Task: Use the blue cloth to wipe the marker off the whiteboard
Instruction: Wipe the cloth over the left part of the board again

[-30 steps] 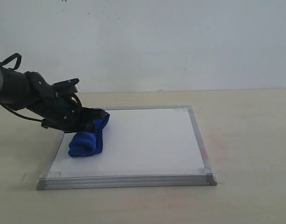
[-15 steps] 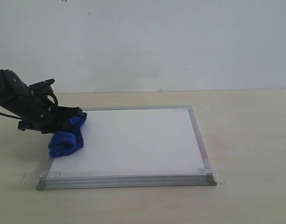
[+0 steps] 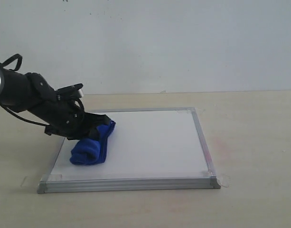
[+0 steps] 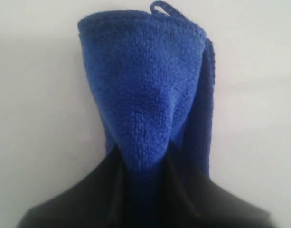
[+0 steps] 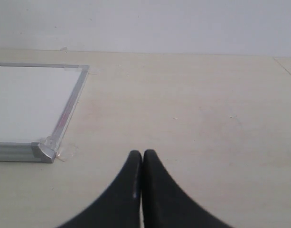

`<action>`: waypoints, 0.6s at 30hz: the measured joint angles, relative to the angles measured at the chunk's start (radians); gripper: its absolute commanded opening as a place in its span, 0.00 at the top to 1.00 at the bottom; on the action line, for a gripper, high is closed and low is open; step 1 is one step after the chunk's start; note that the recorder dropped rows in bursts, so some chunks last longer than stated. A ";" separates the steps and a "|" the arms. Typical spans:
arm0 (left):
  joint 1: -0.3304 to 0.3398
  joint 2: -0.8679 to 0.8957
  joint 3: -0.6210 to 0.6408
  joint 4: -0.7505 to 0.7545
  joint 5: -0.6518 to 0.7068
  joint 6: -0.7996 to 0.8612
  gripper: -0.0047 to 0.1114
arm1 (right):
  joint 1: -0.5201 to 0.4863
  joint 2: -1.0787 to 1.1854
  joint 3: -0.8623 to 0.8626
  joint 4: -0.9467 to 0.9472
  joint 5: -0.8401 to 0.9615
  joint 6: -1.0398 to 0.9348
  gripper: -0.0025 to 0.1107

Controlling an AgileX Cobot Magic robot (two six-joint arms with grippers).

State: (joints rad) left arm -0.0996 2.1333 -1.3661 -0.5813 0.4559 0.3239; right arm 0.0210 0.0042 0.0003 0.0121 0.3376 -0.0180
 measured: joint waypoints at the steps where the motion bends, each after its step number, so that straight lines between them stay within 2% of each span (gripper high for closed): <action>1: -0.012 0.000 0.000 -0.005 0.000 0.000 0.93 | 0.000 0.000 0.000 0.000 0.000 0.000 0.98; 5: -0.038 0.000 0.000 -0.014 0.004 0.000 0.93 | 0.000 0.000 0.000 0.000 0.000 0.000 0.98; 10: -0.034 0.000 0.000 0.010 0.011 0.000 0.93 | 0.000 0.000 0.000 0.000 0.000 0.000 0.98; 18: 0.066 0.000 -0.001 0.025 0.080 -0.004 0.93 | 0.000 0.000 0.000 0.000 0.000 0.000 0.98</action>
State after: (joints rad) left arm -0.0331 2.1333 -1.3676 -0.5564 0.5356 0.3201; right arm 0.0210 0.0042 0.0003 0.0121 0.3376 -0.0180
